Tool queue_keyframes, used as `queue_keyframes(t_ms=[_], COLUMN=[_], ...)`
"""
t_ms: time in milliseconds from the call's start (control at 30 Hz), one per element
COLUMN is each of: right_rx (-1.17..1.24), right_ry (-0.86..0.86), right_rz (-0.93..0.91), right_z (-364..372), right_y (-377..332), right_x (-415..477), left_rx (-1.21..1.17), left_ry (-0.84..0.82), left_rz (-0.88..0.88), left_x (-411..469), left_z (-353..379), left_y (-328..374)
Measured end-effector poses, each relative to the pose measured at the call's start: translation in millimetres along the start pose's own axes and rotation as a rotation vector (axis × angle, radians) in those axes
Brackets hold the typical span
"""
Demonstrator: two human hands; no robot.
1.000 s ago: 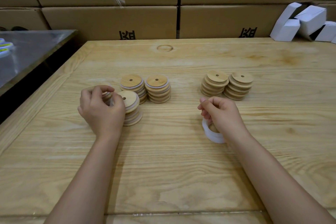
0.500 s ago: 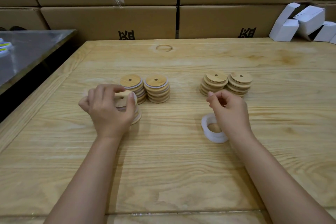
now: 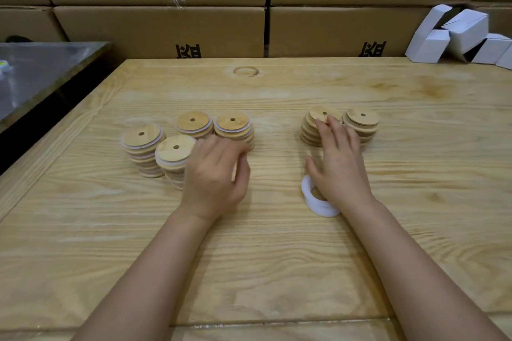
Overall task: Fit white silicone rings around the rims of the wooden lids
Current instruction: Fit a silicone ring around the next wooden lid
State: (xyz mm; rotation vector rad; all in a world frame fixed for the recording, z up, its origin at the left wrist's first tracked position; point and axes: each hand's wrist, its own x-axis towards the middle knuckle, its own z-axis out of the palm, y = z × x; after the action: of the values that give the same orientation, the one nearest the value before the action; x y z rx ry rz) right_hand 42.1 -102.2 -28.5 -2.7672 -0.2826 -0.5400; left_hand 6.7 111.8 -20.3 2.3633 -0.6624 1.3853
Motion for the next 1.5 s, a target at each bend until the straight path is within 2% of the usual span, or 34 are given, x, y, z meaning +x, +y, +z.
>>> queue_keyframes(t_ms=[100, 300, 567, 667, 733, 867, 967, 1067, 1167, 1300, 1433, 1500], right_rx=[0.096, 0.221, -0.029, -0.053, -0.043, 0.067, 0.158, 0.217, 0.248, 0.259, 0.237, 0.188], right_ry=[0.005, 0.030, -0.011, 0.000, 0.002, 0.021, 0.027, -0.023, -0.038, 0.025, 0.075, 0.035], right_rz=[0.024, 0.034, -0.139, -0.176, -0.186, -0.298, -0.442, -0.566, -0.576, -0.588, -0.500, -0.411], right_z=[3, 2, -9, -15, -19, -26, -29, -27, -24, -24, -30, -34], right_y=[1, 2, -6, -10, -14, -23, -29, -36, -40, -39, -31, -23], right_x=[1, 2, -1, -3, -4, -10, -15, -20, -22, -22, -18, -14], left_rx=[-0.071, -0.113, -0.180, -0.265, -0.404, -0.978, -1.280, -1.458, -1.491, -1.526, -1.477, -1.429], left_ry=[-0.120, -0.206, -0.280, -0.323, -0.350, -0.315, -0.309, -0.354, -0.340, -0.331, -0.336, -0.335], left_rz=[0.030, -0.108, -0.218, -0.400, -0.552, -1.036, -1.242, -1.267, -1.264, -1.301, -1.301, -1.305], left_x=[0, -2, -4, -6, -6, 5, 12, 13, 12, 12, 10, 9], left_z=[7, 7, 8, 11, 14, 19, 17, 14, 13, 12, 15, 17], left_y=[7, 1, 1, 2, 3, 11, 7, 2, 3, 2, 2, 2])
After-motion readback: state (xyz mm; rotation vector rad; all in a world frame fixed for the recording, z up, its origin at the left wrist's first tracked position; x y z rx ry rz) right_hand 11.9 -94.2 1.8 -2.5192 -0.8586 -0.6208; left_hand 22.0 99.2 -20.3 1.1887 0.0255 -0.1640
